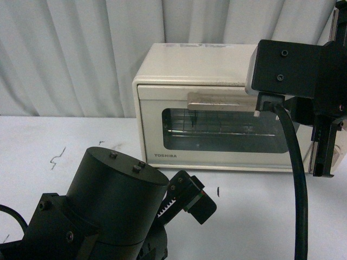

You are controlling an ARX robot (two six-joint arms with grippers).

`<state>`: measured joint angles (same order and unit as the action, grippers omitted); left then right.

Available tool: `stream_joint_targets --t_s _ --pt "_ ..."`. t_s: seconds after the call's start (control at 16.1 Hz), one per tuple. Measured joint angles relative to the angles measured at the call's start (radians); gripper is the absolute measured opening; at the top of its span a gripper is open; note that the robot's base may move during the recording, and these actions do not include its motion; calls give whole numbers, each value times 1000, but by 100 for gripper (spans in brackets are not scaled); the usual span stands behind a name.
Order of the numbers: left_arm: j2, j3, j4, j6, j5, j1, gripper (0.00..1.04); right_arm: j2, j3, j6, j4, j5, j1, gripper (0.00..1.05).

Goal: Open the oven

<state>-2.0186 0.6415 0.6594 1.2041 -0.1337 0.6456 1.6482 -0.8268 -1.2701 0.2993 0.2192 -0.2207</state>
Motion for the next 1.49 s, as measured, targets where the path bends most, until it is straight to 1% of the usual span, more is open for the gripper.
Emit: stream_joint_targets --t_s 0.56,0.87,1.12,1.36,1.49 --pt "0 0 -1 0 0 0 98 -14 16 55 -46 69 39 2" --pt "0 0 -1 0 0 0 98 -46 47 128 -94 105 39 2" --pt "0 0 -2 0 0 0 98 -102 111 248 -191 187 29 2" --pt "1 -1 -1 1 0 0 98 -183 132 303 -301 192 -10 2" --pt "1 -1 -1 2 -1 0 98 -258 115 304 -333 200 -10 2"
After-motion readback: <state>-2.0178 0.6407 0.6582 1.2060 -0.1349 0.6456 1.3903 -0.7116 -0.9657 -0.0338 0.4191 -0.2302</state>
